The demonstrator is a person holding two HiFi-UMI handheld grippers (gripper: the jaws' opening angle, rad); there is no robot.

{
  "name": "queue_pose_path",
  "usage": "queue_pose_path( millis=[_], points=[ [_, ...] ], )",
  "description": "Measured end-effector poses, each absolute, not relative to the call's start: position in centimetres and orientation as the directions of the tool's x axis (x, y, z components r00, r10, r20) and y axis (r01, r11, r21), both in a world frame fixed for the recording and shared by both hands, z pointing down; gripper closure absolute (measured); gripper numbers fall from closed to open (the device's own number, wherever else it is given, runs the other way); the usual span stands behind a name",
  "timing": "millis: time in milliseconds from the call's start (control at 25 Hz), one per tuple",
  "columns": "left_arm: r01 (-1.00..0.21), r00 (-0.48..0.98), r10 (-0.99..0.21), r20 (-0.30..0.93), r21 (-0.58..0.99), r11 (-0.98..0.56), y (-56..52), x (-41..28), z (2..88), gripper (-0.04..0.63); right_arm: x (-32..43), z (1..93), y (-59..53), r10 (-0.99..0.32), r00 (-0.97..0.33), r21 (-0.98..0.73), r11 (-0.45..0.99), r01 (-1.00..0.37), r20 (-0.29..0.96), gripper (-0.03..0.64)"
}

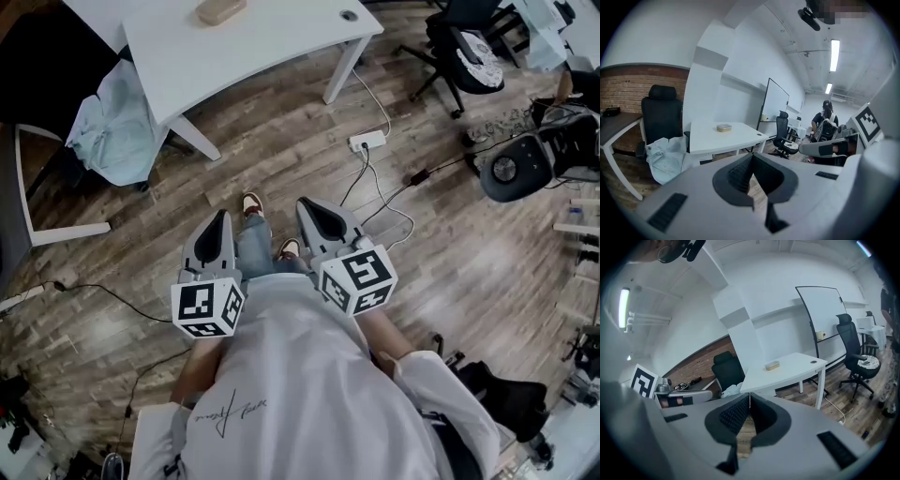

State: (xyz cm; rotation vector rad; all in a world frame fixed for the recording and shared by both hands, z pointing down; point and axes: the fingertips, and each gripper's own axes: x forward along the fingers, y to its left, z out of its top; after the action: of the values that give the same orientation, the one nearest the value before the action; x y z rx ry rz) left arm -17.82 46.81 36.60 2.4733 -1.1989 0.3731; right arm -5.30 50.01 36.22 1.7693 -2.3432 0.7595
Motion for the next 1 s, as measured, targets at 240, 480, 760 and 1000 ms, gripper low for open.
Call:
queue_pose_path(
  millis=[240,480,760,1000],
  points=[
    [-0.786,0.612,-0.693,0.38,0.199,-0.585,42.5,-16.7,36.1,0.588,-4.8,36.1,46.7,-0.845,-0.349,-0.288,0.245,-0.926,0.405,0.606],
    [-0.771,0.63,-0.676,0.382,0.206,-0.603,37.7,-15.8,35.7,0.588,-5.1,36.0,42.3,-0.826,-0.38,-0.291,0.274,-0.917,0.417,0.606],
    [-0.744,0.661,-0.653,0.37,0.218,-0.631,33.2,-15.4,35.3,0.588,-5.9,35.7,38.0,-0.813,-0.422,-0.338,0.297,-0.893,0.401,0.606],
    [-0.712,0.696,-0.629,0.345,0.226,-0.664,29.6,-15.5,34.8,0.588,-8.2,34.8,34.6,-0.782,-0.494,-0.371,0.36,-0.856,0.38,0.606]
  ],
)
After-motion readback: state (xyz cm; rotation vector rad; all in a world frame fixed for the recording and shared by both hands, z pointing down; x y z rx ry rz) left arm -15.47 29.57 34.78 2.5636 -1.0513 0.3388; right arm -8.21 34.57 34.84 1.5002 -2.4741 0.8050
